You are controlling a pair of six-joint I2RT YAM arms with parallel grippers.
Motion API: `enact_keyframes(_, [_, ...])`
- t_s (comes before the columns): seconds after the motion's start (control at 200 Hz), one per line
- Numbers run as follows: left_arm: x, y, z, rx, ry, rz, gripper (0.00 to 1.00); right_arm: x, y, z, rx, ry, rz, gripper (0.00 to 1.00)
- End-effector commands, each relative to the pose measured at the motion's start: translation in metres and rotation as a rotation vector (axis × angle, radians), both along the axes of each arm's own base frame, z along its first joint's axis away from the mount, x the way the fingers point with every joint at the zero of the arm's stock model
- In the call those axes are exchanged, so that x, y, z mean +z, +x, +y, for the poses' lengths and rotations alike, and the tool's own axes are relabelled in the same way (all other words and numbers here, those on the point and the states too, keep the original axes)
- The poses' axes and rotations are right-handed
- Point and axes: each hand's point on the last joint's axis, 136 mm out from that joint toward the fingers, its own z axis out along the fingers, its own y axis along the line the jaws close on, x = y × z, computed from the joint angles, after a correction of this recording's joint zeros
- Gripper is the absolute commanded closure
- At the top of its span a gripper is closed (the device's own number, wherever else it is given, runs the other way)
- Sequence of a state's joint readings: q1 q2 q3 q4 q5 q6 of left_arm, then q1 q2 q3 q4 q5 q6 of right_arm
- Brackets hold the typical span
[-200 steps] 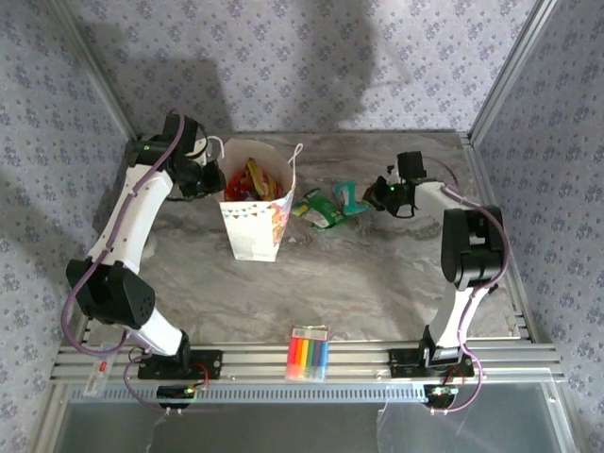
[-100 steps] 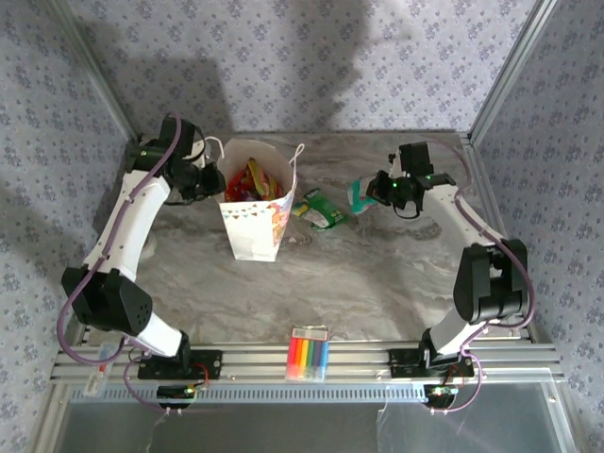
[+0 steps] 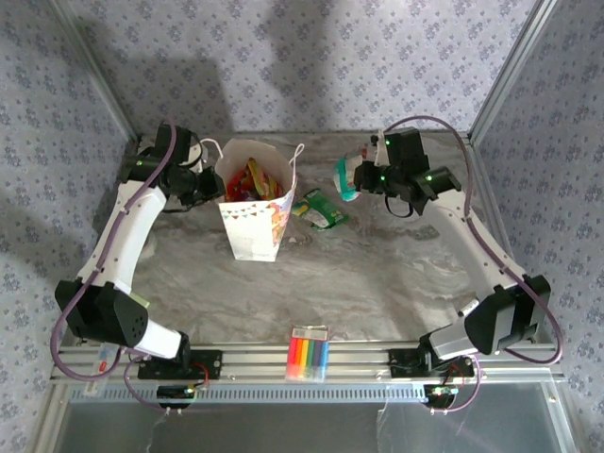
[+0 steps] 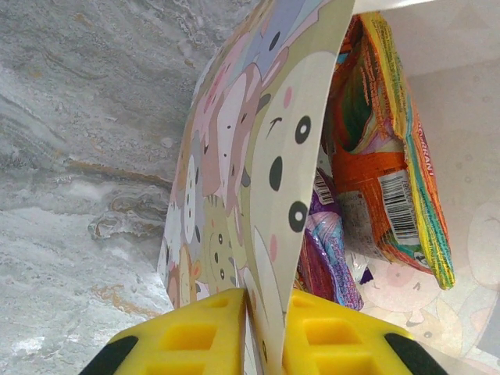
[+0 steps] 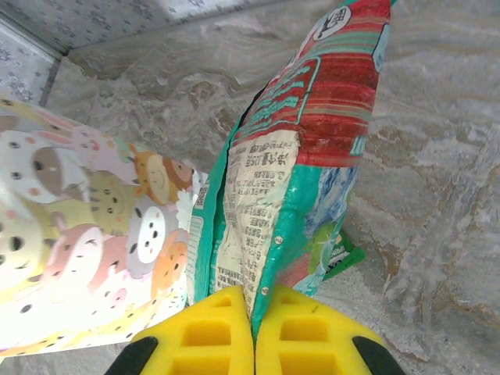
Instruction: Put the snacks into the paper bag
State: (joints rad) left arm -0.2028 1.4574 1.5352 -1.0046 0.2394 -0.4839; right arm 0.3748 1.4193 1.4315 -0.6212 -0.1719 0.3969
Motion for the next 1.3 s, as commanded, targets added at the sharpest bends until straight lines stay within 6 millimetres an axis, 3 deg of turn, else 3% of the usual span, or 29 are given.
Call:
enact_keyframes(0.0, [0.009,-0.008,0.001,0.008,-0.022,-0.015,0.83,0.046,-0.008,-0.009,-0.020,-0.045,-0.127,1.00])
enact_keyframes(0.255, [0.008,-0.010,0.001,0.007,-0.025,-0.008,0.83,0.093,-0.022,-0.012,-0.026,-0.075,-0.246,1.00])
enact_keyframes(0.62, [0.007,-0.014,0.000,0.011,-0.035,-0.001,0.83,0.152,-0.040,0.014,0.052,-0.072,-0.408,1.00])
enact_keyframes(0.975, [0.006,-0.016,0.000,0.010,-0.037,-0.005,0.83,0.189,-0.055,0.053,0.156,-0.056,-0.517,1.00])
enact_keyframes(1.294, [-0.001,-0.015,0.000,0.011,-0.039,0.006,0.83,0.207,-0.057,0.098,0.264,-0.021,-0.569,1.00])
